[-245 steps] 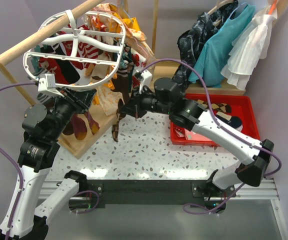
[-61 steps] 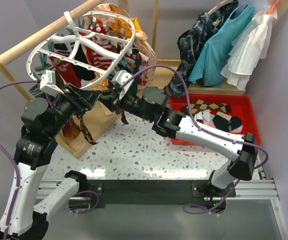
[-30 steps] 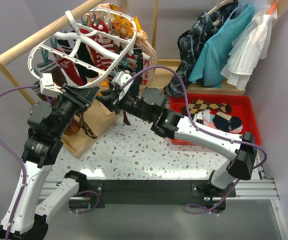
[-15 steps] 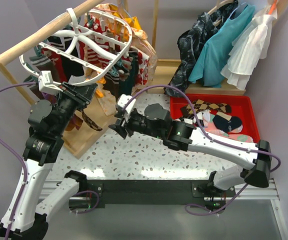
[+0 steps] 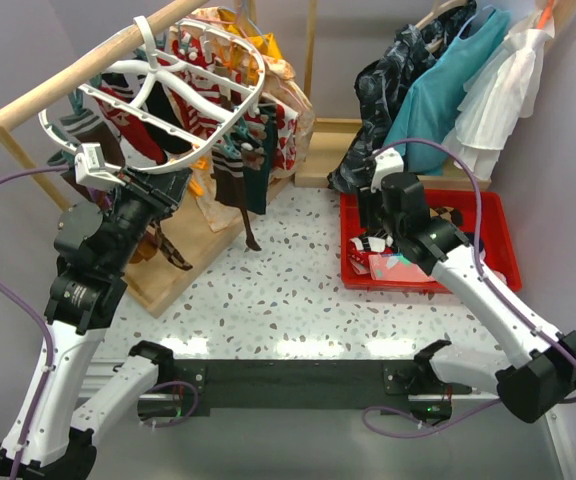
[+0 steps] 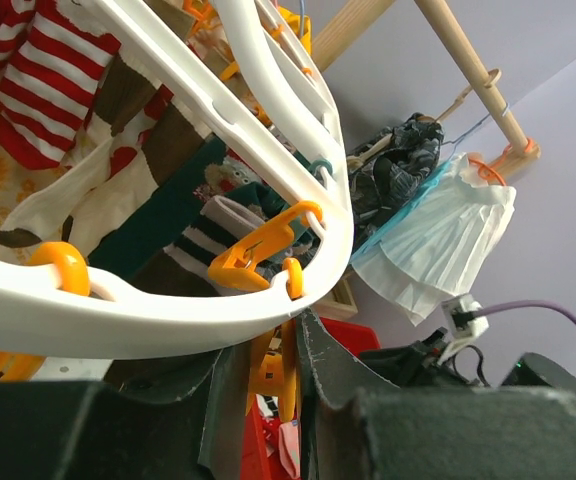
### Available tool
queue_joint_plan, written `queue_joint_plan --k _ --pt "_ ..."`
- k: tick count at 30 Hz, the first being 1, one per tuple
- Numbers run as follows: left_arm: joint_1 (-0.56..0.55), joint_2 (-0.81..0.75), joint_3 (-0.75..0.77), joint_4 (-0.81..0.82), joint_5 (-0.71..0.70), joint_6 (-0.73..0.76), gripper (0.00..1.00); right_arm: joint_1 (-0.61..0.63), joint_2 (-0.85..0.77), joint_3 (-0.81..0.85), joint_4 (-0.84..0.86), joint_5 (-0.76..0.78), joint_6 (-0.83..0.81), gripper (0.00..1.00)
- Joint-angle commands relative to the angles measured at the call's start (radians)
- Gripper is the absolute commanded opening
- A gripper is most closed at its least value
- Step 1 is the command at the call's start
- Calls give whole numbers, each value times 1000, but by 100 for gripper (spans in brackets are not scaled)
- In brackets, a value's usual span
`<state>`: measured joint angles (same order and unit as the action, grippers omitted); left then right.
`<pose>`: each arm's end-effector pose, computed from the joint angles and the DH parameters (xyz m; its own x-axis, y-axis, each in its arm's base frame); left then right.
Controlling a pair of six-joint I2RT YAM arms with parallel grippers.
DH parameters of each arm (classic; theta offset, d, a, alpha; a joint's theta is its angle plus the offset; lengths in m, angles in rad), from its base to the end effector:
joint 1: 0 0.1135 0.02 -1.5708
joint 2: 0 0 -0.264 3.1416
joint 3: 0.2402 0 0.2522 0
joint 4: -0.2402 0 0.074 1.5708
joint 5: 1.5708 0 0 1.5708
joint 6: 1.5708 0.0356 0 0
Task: Clip the socks to the hanger
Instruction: Open the clamp at the hanger, then pick up the sock from the bin.
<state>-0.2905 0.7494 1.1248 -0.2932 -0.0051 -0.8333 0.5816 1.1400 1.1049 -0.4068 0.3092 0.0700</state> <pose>0.1360 -0.0405 0.4480 -0.1555 -0.7260 -0.6699 0.2476 0.6278 -0.7379 0.2184 0.1306 0.3586 -0.3770 -0.1681 -0.9108 -0.2677 0.9612 -0.0666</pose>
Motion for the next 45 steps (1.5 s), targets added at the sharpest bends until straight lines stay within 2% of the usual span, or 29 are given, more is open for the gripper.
queue_joint_plan --k 1,7,12,23,29,32,33,35,36,37,45 --pt "5 -2 0 71 -36 30 18 -120 70 -34 -43 -1 -9 55" --pt "5 -2 10 71 -50 33 18 -204 262 -31 12 -105 -6 52" --pt "5 -1 10 66 -52 34 18 -246 438 44 11 -168 -24 51" --pt "7 -2 1 75 -45 33 17 -289 736 219 -12 -111 -102 48" --pt "5 2 1 78 -39 33 17 -299 819 227 -38 -68 -113 47" --pt "5 1 0 78 -39 33 17 -308 839 211 -35 -84 -111 36" --pt "7 2 0 77 -39 33 17 -309 839 208 -33 -94 -111 27" --pt "5 -1 -2 75 -41 33 17 -309 827 202 -36 -120 -111 17" --pt "5 -1 -2 77 -41 31 17 -309 813 199 -40 -143 -110 7" --pt "5 -1 -2 78 -41 31 17 -309 785 193 -38 -151 -108 2" --pt "5 -7 -2 77 -36 30 17 -309 580 168 -56 -208 -47 0"
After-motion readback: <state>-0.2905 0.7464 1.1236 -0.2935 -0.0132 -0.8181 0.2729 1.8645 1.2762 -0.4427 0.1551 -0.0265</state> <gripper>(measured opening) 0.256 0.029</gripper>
